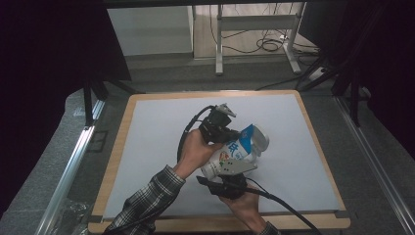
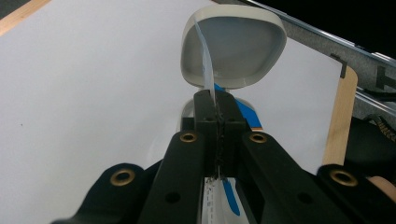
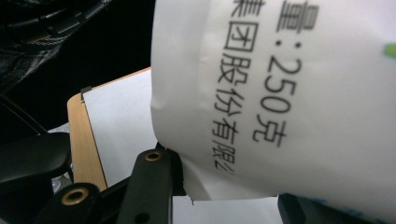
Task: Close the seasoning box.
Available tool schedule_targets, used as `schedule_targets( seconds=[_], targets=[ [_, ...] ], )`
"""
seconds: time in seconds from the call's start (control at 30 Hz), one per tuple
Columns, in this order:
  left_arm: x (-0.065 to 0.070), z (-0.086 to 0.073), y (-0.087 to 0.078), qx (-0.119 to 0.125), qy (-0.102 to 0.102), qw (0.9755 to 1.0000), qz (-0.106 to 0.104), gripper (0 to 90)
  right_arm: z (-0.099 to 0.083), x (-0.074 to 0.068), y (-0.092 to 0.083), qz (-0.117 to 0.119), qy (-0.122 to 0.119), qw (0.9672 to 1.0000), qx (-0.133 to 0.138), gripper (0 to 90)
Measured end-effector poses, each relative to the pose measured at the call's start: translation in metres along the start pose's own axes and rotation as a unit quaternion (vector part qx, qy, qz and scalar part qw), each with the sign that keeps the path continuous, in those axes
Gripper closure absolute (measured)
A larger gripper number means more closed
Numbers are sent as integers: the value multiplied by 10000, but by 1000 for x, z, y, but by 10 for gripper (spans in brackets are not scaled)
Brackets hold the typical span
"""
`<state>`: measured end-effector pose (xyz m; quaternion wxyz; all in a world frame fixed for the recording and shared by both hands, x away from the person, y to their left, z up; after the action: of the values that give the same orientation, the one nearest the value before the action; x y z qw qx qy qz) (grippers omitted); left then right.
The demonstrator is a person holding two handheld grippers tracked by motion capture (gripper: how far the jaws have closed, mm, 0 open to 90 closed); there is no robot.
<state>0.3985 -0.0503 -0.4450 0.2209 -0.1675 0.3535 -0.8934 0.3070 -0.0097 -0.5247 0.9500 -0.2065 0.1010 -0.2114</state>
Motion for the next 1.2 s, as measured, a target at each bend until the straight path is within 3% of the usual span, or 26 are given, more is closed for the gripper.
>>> schedule_targets(
  seconds=[1.2],
  targets=[
    [0, 1, 0, -88, 48, 9999, 15, 898, 2, 0, -1, -21, 35, 10000, 38, 657]
  ],
)
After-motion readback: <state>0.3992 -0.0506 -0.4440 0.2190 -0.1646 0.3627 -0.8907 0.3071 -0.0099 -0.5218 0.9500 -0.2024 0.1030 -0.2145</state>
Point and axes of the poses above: each handheld gripper's, and its own axes: y roughly forward along the jaws, z roughly out of its top, x roughly to its right, the point moved 10 cm from there along y, roughly forward along the jaws, and after that the axes turned 2 degrees about -x, right-handed, at the moved point
